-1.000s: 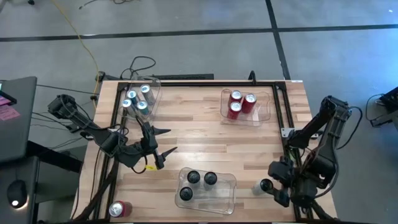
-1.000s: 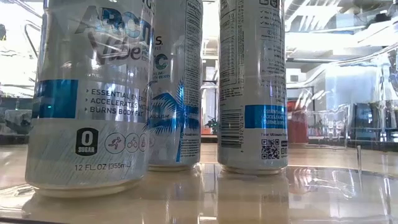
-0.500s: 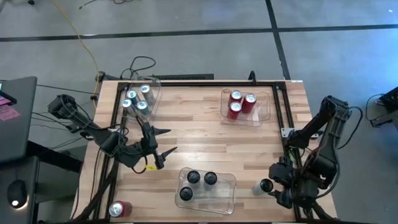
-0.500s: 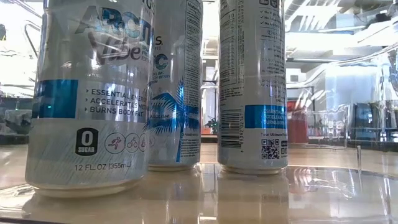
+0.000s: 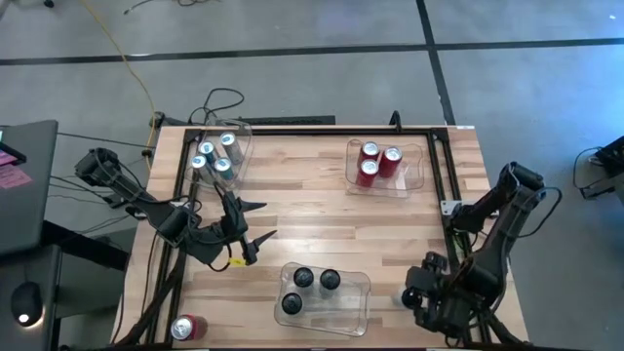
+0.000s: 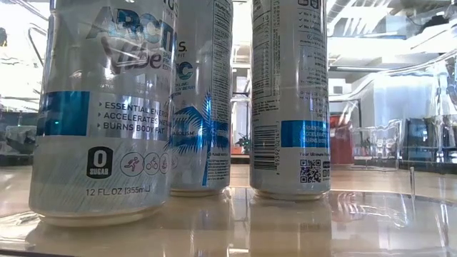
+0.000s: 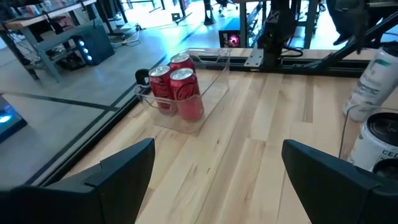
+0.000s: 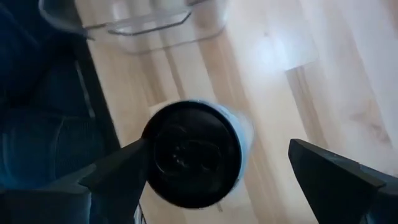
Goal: Sort soda cans
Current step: Put the white blue soda can into the bottom transparent bin
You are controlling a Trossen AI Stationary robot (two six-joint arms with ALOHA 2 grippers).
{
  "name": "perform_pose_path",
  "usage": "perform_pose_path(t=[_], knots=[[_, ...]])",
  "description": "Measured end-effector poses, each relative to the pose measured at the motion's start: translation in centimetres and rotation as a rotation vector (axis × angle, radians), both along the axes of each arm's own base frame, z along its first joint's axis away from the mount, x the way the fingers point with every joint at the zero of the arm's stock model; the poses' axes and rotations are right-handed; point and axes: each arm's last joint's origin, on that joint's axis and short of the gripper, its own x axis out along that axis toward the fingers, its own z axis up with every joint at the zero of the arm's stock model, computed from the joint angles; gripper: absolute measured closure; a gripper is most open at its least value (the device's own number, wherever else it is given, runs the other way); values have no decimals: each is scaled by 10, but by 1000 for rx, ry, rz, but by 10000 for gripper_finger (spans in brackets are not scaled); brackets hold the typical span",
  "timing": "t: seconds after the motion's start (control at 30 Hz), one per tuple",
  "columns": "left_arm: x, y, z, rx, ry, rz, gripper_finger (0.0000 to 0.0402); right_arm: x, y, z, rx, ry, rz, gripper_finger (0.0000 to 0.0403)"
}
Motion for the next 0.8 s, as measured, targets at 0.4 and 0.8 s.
perform_pose_path(t=[0.4,0.8], knots=[[0,0,0,-2,-3,0,54,-4,-18,17,-64,-41,-38,3],[0,0,0,2,2,1,54,-6,-9,19,-98,-97,161,3]])
